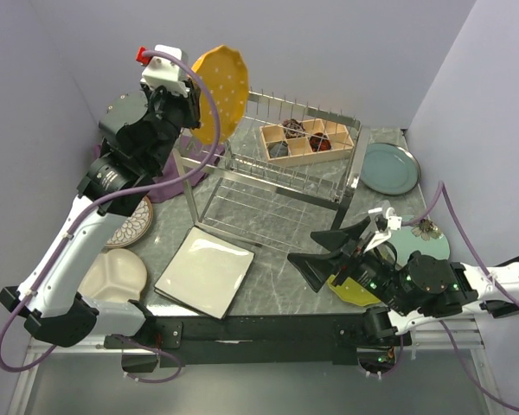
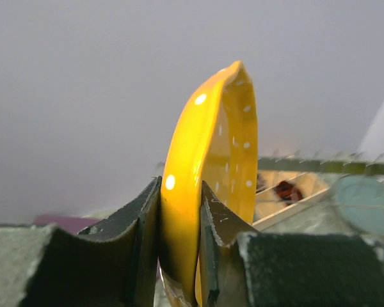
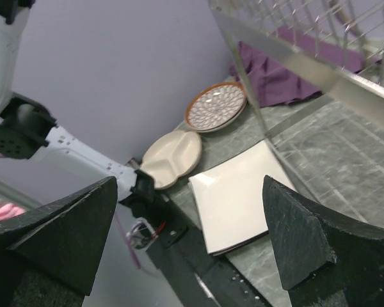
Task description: Unload the plates from the dish rack
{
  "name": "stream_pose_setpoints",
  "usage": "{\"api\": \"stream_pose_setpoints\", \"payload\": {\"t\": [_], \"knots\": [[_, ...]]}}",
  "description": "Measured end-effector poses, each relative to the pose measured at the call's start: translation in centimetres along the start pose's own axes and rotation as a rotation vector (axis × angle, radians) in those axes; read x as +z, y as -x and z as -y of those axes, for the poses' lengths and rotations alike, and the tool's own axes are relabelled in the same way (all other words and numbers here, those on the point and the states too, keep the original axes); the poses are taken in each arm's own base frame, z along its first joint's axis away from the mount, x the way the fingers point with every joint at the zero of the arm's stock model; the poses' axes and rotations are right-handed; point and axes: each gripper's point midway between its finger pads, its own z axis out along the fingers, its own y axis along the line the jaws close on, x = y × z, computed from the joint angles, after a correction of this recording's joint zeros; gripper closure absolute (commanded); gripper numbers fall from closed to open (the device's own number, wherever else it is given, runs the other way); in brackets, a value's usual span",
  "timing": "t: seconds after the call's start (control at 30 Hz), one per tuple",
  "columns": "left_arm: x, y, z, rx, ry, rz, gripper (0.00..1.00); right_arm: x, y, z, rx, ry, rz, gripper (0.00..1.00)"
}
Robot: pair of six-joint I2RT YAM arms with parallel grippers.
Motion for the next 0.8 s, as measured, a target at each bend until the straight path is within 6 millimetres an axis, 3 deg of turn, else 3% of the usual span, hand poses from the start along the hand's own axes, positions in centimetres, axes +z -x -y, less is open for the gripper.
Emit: {"api": "stream_pose_setpoints", "payload": {"t": [0.17, 0.3, 0.37, 0.53, 0.7, 0.8], "knots": [[0.0, 1.2, 1.7, -0.124, -0.056, 0.042, 0.99, 1.2, 2.3, -0.7, -0.057, -0.058, 0.034, 0.0], [-0.2, 1.4, 2.7, -0.214, -0.098, 0.041, 0.99, 3.3, 5.9, -0.4, -0.089, -0.132, 0.087, 0.0], [-0.5, 1.7, 3.1, -0.267, -0.118, 0.042, 0.99, 4.1, 8.3, 0.8, -0.088, -0.178, 0.129, 0.0], [-2.2, 2.7, 3.8, -0.407, -0.175, 0.056, 0.99, 5.9, 12.0, 2.8, -0.091, -0.231, 0.189, 0.0], [-4.1, 4.3, 4.0, -0.527, -0.224, 0.079, 0.99, 7.4, 15.6, 2.7, -0.042, -0.202, 0.239, 0.03], [-5.0, 5.5, 4.5, -0.6, -0.269, 0.098, 0.99, 8.3, 16.3, 3.0, -0.004, -0.174, 0.241, 0.05]]}}
